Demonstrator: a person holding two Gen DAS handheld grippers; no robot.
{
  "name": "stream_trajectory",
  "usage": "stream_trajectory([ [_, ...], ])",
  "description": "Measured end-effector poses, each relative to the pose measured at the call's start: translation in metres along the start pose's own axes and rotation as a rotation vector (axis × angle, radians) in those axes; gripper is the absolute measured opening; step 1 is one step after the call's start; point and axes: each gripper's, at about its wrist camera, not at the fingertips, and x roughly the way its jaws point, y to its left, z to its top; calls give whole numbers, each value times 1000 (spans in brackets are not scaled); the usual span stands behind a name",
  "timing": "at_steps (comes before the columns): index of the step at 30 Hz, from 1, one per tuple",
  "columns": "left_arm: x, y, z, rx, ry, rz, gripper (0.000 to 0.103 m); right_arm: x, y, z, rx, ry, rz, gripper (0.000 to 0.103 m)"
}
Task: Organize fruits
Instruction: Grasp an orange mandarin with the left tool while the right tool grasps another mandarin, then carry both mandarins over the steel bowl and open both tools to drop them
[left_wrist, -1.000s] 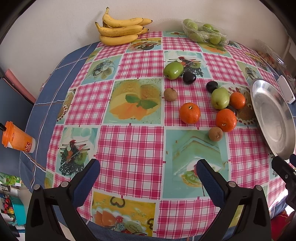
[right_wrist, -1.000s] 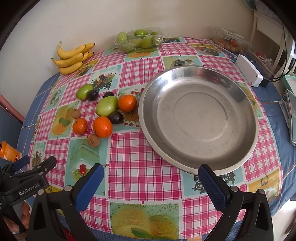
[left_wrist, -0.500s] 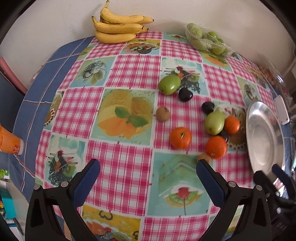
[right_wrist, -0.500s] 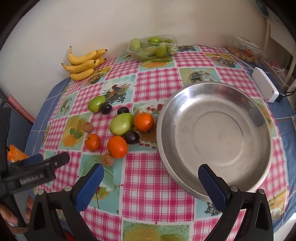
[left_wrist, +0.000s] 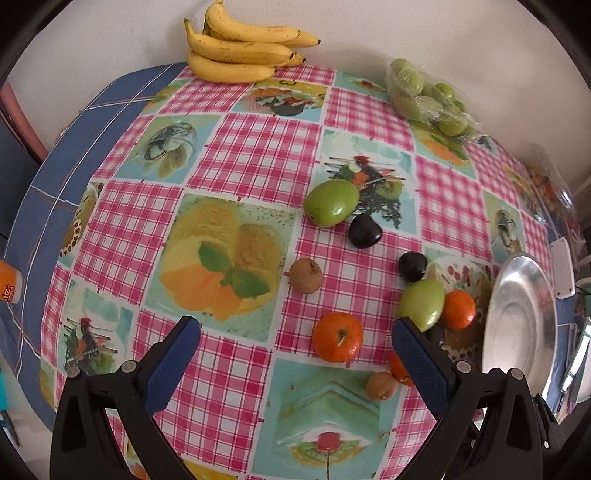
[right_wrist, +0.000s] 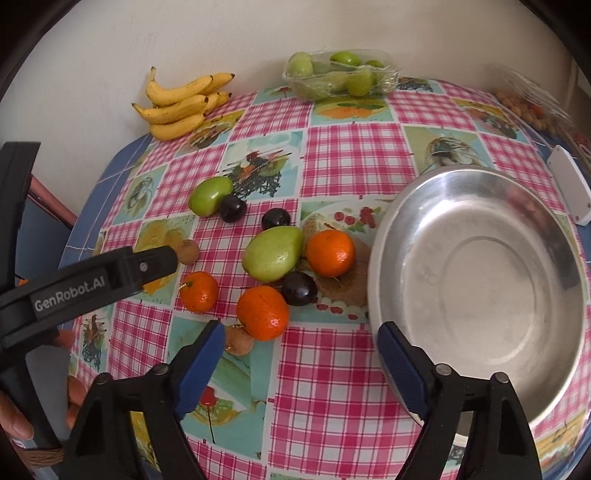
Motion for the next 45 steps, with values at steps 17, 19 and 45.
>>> stream_trajectory([
  [17, 34, -6, -4, -12, 91, -167, 39, 40, 20, 11, 4, 81, 57, 48],
  [19, 33, -8, -3, -6, 89, -180, 35, 40, 20, 12, 7, 80, 62, 45],
  [45, -26, -41, -3, 95, -80, -265, 34, -17, -31, 17, 149, -27, 51, 41],
])
